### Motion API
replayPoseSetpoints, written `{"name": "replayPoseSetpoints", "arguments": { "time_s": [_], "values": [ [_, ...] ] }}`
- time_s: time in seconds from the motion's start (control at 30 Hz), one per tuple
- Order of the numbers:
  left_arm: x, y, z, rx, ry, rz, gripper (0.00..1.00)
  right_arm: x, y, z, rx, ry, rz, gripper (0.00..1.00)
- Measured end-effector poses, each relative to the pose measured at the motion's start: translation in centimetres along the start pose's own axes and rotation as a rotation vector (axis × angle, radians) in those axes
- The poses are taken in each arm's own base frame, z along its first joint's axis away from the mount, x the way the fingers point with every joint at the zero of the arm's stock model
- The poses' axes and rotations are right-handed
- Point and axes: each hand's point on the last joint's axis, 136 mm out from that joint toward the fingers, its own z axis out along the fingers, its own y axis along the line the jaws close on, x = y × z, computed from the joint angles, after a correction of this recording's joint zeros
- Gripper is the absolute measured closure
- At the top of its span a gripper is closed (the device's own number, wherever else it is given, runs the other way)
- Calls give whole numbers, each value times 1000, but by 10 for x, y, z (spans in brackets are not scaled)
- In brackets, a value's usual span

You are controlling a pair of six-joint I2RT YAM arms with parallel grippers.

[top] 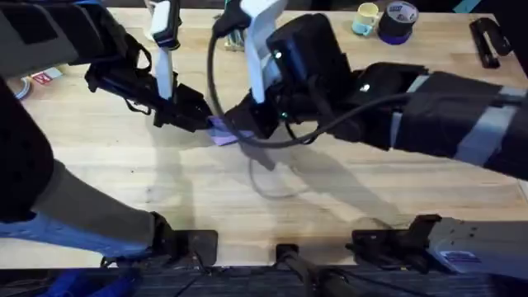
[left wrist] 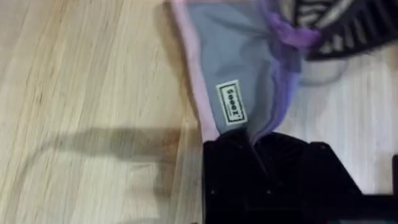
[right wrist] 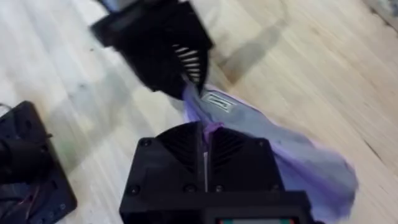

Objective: Unzip the bag, pick up the pens from the table one at a time and place them inside, then zip the bag closed.

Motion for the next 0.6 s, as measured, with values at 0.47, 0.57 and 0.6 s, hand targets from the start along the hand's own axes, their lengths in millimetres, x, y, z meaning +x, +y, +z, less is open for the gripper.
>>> {"name": "replayPoseSetpoints", "arguments": {
  "time_s": [0.47, 0.57, 0.6],
  "values": [
    [10, 4, -3, -16, 41, 0, 959, -20, 25, 20, -76, -97, -60, 972],
    [11, 3, -3, -16, 46, 0, 959, -21, 24, 26, -77, -107, -65, 972],
    [11, 3, -3, -16, 48, 0, 959, -22, 24, 28, -77, -112, -66, 972]
  ]
}}
